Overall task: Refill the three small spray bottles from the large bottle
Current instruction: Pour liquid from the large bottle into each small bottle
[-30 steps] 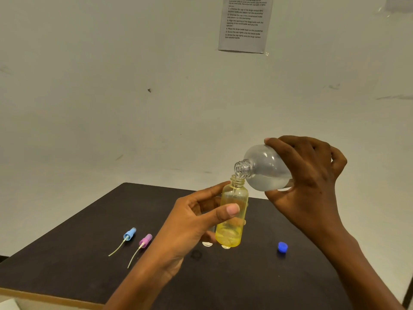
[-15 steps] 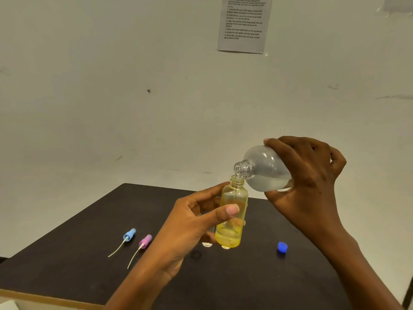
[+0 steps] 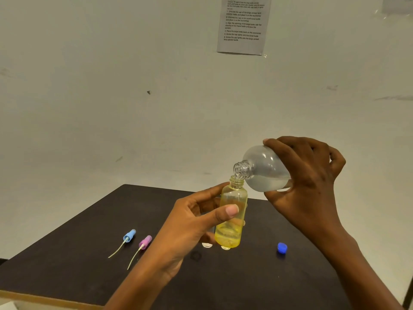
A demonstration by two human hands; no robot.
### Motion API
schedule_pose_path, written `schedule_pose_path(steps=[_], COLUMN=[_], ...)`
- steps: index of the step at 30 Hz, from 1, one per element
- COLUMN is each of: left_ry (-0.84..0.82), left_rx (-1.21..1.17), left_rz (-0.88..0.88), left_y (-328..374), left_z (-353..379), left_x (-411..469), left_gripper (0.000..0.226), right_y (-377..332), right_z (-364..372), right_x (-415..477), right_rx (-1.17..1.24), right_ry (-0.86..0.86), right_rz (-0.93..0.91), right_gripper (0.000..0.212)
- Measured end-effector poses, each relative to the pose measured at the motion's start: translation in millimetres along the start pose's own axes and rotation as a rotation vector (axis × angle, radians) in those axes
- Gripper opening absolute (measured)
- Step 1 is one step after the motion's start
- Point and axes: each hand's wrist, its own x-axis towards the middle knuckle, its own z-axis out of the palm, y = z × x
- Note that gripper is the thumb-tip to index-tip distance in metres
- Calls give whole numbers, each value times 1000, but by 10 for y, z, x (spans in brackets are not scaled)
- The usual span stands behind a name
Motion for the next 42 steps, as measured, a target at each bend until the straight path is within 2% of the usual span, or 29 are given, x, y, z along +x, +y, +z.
schedule_pose_path(steps=[23,42], left_ry=[11,7], left_rx=[-9,-8], left_rz=[-19,-10], left_y=[5,2], left_z=[-10,-15], left_x=[-17,-14], left_gripper=[44,52], right_y=[-22,-24], right_z=[-1,5], right_x=[16,13], right_rx=[2,7], right_ry=[-2,1], right_rz=[-9,-11], right_gripper=[68,70])
